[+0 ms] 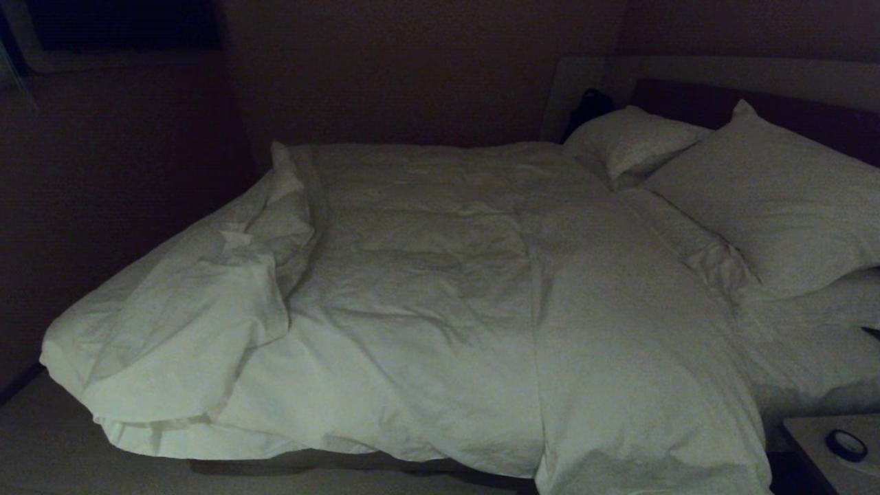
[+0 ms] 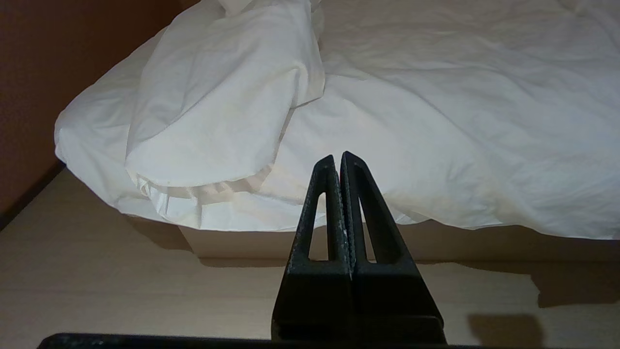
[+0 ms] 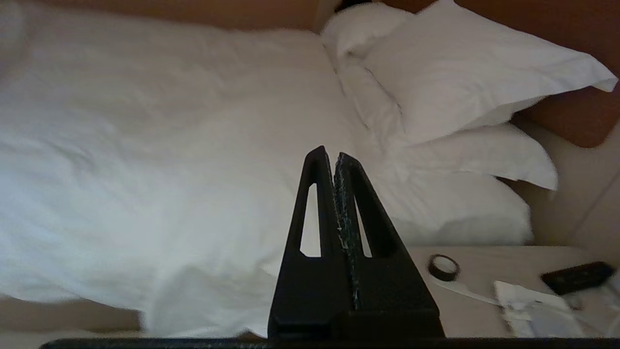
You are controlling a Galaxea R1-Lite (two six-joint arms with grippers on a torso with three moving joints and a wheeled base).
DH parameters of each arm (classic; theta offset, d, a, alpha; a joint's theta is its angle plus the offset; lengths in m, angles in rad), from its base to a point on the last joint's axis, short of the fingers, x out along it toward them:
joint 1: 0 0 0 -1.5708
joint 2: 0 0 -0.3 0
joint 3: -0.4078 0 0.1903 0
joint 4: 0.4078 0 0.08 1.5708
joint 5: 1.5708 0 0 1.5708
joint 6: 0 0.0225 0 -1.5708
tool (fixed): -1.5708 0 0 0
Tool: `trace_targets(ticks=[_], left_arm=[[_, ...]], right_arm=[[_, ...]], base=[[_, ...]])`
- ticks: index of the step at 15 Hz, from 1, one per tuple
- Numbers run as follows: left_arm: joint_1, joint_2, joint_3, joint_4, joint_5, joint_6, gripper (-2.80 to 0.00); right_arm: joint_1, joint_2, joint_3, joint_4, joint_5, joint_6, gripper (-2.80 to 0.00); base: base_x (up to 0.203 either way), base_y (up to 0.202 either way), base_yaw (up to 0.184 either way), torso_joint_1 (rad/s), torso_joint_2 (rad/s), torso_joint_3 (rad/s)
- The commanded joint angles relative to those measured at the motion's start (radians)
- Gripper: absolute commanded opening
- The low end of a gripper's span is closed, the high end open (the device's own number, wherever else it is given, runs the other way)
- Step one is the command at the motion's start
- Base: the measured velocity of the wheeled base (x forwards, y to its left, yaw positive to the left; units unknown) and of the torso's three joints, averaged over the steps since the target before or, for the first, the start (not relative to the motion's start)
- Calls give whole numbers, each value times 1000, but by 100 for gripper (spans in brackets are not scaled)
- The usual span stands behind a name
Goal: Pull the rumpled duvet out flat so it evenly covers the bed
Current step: Hold the folded corner of the quilt
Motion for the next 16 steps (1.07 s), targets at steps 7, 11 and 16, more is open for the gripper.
trace_targets(ticks=[7,11,16], left_arm=[[0,0,2,-1,0,1,-280],[0,0,0,2,3,4,-280],[0,0,2,2,2,7,-280]], right_arm=[[1,-2,190,-247,57,-24,-280],[1,-2,184,-253,155,-104,-280],[2,-2,186,-462,-12,-83,-280]], base=[[0,0,0,0,0,0],[0,0,0,0,0,0],[0,0,0,0,0,0]])
